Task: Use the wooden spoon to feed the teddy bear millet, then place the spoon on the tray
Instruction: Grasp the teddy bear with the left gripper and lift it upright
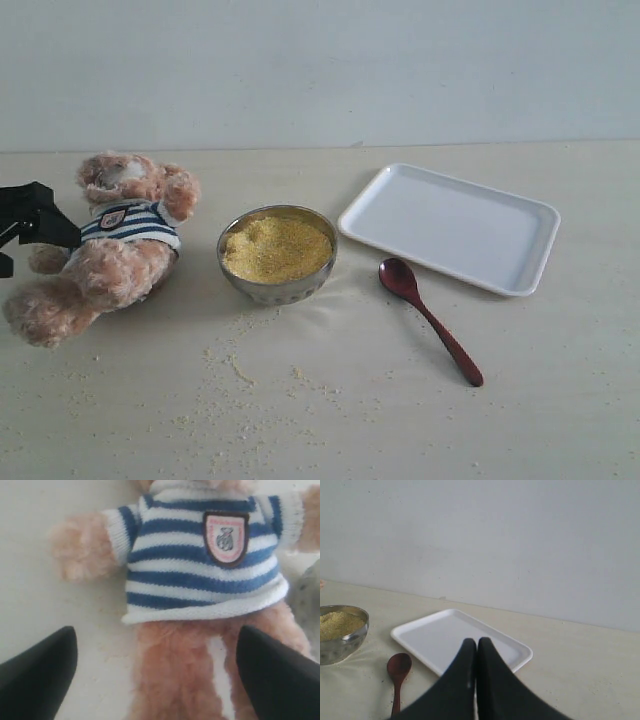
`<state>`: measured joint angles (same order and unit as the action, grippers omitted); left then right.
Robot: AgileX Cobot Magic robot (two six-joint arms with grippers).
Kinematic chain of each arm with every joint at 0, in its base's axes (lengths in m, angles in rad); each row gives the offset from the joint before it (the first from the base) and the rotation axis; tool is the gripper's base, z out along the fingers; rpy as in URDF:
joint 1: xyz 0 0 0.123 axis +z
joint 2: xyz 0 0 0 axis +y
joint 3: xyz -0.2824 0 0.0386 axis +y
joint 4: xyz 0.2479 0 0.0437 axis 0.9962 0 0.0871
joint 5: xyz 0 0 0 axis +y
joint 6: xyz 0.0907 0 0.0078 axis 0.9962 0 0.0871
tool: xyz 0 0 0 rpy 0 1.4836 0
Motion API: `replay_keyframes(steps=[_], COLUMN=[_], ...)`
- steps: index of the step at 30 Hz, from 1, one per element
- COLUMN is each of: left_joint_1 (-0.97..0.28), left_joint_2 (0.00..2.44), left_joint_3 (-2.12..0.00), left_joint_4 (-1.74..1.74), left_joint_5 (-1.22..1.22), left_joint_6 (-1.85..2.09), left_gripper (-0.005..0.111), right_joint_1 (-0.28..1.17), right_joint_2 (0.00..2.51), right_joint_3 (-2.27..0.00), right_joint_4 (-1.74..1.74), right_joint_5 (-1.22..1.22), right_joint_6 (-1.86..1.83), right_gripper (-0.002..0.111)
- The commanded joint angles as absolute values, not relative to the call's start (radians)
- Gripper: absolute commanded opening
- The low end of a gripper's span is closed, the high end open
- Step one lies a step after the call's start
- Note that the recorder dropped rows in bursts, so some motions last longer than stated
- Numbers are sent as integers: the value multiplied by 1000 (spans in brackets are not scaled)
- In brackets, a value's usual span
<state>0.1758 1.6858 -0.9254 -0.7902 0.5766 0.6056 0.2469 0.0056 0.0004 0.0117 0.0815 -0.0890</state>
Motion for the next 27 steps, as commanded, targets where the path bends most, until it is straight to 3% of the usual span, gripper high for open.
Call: replay_keyframes(steps=[1,16,27], left_joint_1=[178,178,154], left_joint_2=[1763,1903,2027], left_joint_3=[-932,-932,-932], left_joint_4=[-1052,-1259,-1645], left_joint_5=[573,437,604], left_joint_6=[827,1077,1395], left_gripper=[81,81,81], right_joint_1=[242,242,242], right_joint_2=[0,0,0], right_joint_3=[0,0,0], right_joint_4=[10,10,10], right_joint_5=[71,71,71], right_joint_6=[-87,-87,-87], right_gripper=[0,0,0])
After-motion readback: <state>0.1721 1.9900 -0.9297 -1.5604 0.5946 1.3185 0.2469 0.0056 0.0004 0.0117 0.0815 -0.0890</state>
